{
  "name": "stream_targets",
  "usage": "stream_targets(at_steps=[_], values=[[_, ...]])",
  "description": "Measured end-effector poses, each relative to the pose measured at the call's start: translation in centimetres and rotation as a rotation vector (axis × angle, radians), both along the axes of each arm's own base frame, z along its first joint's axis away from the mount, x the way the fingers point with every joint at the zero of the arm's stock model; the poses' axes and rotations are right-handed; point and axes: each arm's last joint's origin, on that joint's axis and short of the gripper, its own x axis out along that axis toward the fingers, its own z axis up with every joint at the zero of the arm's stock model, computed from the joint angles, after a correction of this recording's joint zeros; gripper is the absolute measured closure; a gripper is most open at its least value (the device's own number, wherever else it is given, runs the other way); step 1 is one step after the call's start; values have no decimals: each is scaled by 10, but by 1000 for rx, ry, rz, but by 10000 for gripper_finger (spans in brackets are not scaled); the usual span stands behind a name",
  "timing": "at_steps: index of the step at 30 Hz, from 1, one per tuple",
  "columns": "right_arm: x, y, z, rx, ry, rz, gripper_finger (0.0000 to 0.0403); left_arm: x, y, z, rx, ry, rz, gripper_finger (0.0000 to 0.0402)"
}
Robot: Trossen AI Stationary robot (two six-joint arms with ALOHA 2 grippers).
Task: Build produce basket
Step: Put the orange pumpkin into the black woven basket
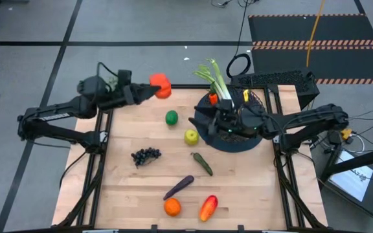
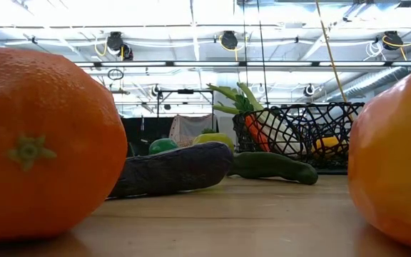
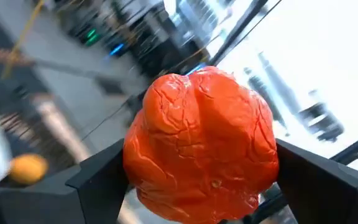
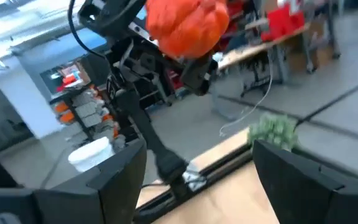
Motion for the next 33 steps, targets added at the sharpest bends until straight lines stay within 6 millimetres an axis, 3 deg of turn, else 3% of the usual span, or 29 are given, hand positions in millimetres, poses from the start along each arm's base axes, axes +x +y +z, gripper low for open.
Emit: stream_targets(at_steps=[7, 14, 24, 33], values=[[1, 15, 38, -243, -8, -117, 116, 7, -7, 15, 34, -211, -2, 52], [-9, 19, 65, -454, -122, -249, 104, 20, -13, 14, 19, -271, 19, 54], [-8, 19, 61, -583, -19, -278, 51, 45, -18, 5, 32, -312, 83, 54], [-7, 10, 59, -726, 109, -370, 46, 68, -13, -6, 33, -387, 201, 55]])
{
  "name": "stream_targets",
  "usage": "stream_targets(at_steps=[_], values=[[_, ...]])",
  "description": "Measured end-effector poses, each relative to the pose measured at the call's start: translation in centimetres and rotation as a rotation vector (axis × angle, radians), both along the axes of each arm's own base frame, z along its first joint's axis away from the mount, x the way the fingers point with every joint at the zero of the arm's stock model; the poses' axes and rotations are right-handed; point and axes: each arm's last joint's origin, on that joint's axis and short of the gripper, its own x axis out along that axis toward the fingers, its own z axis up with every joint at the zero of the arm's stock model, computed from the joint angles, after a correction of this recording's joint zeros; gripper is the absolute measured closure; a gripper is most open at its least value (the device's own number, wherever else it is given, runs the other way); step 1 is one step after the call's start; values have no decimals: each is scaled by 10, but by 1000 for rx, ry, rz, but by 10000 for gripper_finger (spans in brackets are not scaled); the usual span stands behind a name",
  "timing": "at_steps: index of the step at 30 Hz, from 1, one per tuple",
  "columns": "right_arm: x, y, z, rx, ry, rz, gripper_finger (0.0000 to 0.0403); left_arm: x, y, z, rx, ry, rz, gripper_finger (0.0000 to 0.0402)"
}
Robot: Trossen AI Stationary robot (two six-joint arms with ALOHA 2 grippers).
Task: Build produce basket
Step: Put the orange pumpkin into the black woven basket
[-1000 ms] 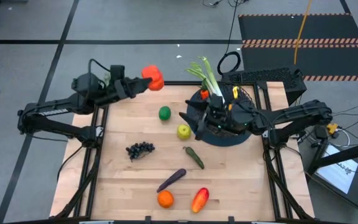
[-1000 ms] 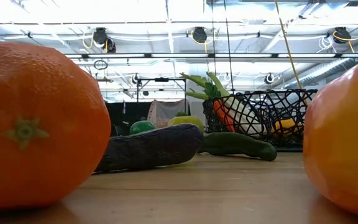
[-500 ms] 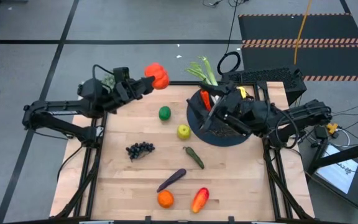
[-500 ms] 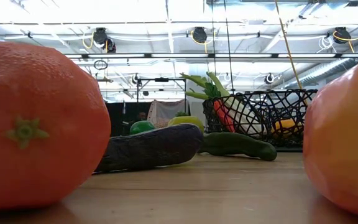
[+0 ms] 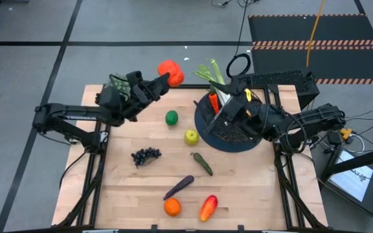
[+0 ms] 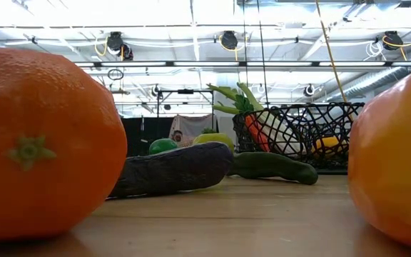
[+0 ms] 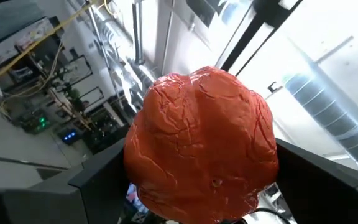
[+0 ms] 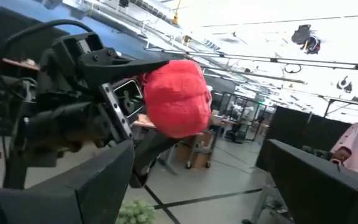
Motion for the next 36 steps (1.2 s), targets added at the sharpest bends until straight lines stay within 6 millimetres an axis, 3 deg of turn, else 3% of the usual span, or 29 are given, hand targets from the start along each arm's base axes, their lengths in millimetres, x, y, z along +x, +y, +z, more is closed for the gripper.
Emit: stream_targets(at_steps=[11, 19, 29, 36], values=[[4, -27, 0, -94, 70, -103, 46, 23, 3, -20, -15, 59, -3, 55], [11, -53, -9, -71, 95, 28, 46, 21, 14, -20, 1, 75, 65, 55], [31, -91, -25, -103, 116, 96, 46, 20, 29, -22, 19, 106, 131, 55], [33, -106, -28, -105, 128, 78, 46, 19, 35, -22, 43, 122, 169, 55]])
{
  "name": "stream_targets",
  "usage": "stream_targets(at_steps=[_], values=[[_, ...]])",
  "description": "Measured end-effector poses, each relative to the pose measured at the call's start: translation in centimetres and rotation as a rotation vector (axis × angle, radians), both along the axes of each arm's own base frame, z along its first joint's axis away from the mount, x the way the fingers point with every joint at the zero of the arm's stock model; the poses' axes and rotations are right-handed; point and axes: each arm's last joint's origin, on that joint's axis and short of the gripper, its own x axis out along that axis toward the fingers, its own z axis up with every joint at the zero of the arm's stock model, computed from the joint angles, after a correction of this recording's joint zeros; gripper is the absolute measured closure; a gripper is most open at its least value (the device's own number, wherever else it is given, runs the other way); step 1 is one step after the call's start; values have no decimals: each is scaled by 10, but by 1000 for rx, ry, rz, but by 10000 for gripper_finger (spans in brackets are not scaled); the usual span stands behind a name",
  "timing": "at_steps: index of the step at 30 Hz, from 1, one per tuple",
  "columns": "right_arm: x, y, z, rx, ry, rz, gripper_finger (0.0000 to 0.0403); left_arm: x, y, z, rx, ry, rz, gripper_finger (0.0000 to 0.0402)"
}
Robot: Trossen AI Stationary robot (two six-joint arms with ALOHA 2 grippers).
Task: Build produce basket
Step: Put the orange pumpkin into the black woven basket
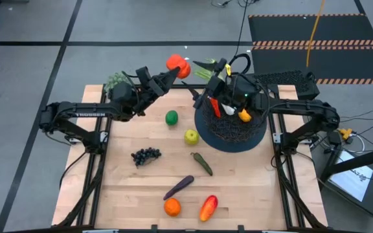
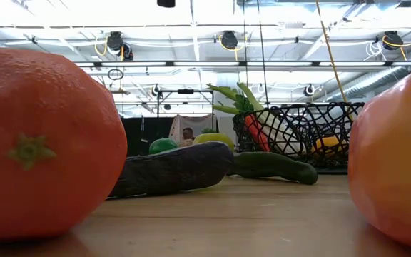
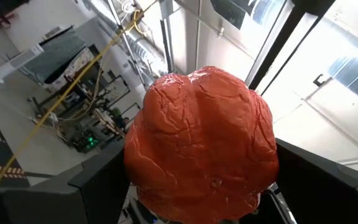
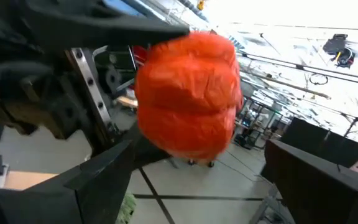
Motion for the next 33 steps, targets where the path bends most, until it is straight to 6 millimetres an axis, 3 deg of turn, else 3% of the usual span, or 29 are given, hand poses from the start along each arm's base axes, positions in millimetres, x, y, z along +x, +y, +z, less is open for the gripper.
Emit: stream_targets(at_steps=[16, 33], values=[[4, -12, -3, -16, -8, 61, 49, 4, 1, -6, 11, 70, -51, 55], [13, -11, -8, 56, -69, 102, 113, 6, -2, -8, -27, 77, -190, 54]])
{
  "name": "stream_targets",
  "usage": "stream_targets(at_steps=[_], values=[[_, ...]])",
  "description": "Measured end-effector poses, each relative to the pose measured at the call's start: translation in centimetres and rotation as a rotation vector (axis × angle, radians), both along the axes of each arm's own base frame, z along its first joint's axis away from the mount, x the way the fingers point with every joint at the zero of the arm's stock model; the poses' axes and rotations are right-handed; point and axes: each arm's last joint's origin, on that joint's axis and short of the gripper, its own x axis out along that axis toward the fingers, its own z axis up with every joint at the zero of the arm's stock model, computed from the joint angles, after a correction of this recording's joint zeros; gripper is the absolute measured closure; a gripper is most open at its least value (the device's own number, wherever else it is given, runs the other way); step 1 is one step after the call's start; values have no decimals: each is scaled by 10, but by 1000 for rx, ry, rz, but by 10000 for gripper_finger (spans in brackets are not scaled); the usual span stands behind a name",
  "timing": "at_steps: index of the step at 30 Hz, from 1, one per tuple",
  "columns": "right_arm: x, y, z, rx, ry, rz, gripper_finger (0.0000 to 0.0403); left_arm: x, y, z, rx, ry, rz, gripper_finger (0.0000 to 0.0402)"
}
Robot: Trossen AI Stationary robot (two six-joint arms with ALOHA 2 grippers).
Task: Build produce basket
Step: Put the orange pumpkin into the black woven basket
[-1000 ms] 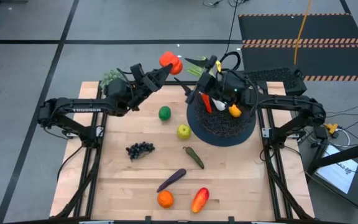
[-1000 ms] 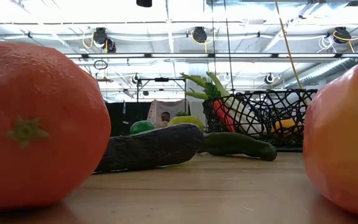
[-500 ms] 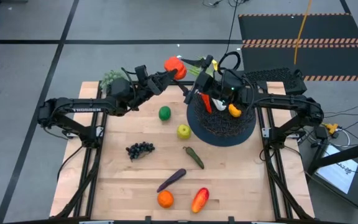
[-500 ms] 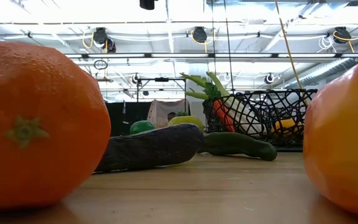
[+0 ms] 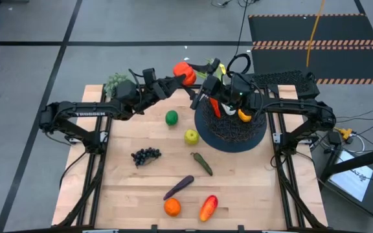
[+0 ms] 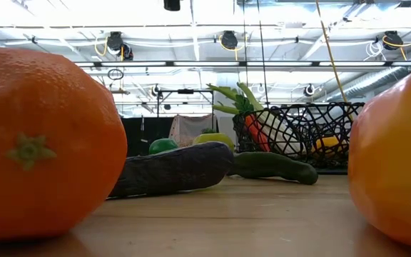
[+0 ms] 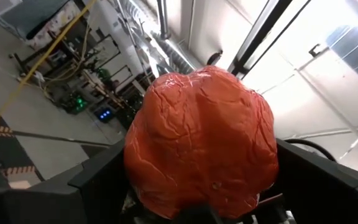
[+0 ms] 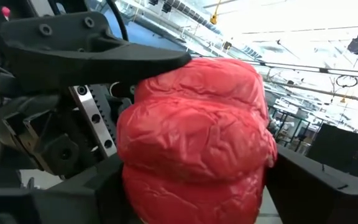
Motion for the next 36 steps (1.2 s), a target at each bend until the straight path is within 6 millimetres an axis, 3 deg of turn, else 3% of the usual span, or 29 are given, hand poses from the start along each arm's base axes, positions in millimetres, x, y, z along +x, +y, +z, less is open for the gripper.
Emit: stream_targets(at_steps=[8, 11, 16, 21, 29, 36], values=[[0, 12, 1, 45, -19, -57, 113, 2, -1, -3, -51, 21, -60, 8], [-1, 18, 3, 77, -42, -89, 114, 1, -2, -4, -43, 53, -59, 13], [-12, 33, 14, 120, -91, -127, 114, -17, -4, 10, 13, 57, -30, 20], [-36, 52, 34, 191, -170, -155, 114, -40, -8, 17, 45, 189, -2, 21], [-64, 79, 38, 554, -227, -96, 111, -93, -30, 11, -4, 509, -69, 21], [-87, 92, 15, 963, -128, -90, 110, -125, -39, -13, 5, 848, -96, 21]])
